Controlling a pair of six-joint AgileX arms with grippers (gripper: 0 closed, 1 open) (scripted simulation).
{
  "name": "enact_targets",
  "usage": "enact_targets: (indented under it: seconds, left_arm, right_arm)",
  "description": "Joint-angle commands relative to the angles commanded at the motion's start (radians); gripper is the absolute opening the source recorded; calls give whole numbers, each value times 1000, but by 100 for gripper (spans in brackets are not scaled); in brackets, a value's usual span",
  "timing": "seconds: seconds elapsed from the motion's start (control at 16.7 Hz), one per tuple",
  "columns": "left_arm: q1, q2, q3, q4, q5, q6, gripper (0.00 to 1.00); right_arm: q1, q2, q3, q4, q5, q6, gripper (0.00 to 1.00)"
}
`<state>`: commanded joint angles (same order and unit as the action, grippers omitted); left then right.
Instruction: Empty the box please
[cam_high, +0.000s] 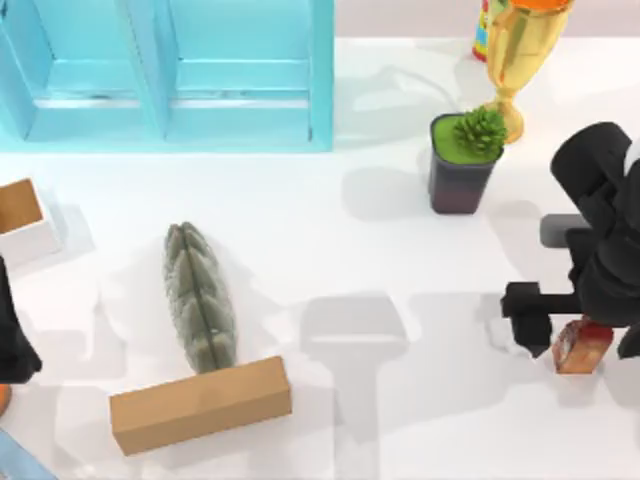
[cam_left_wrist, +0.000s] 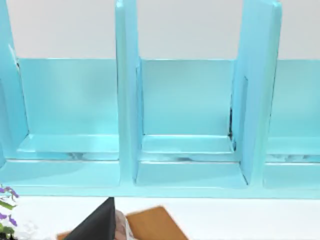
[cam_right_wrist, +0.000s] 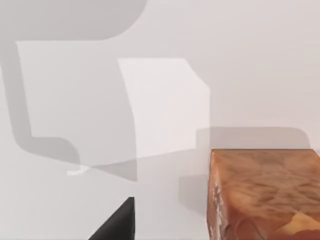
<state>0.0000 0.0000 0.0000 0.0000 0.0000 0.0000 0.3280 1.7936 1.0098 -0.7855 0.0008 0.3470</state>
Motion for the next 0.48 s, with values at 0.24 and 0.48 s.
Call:
enact_targets:
  seconds: [0.24, 0.48]
  left_arm:
    - [0, 0, 0, 0, 0, 0, 100]
    - [0, 0, 0, 0, 0, 0, 100]
  right_arm:
    - [0, 0, 0, 0, 0, 0, 100]
    - [-1, -3, 14, -15, 0, 1, 100]
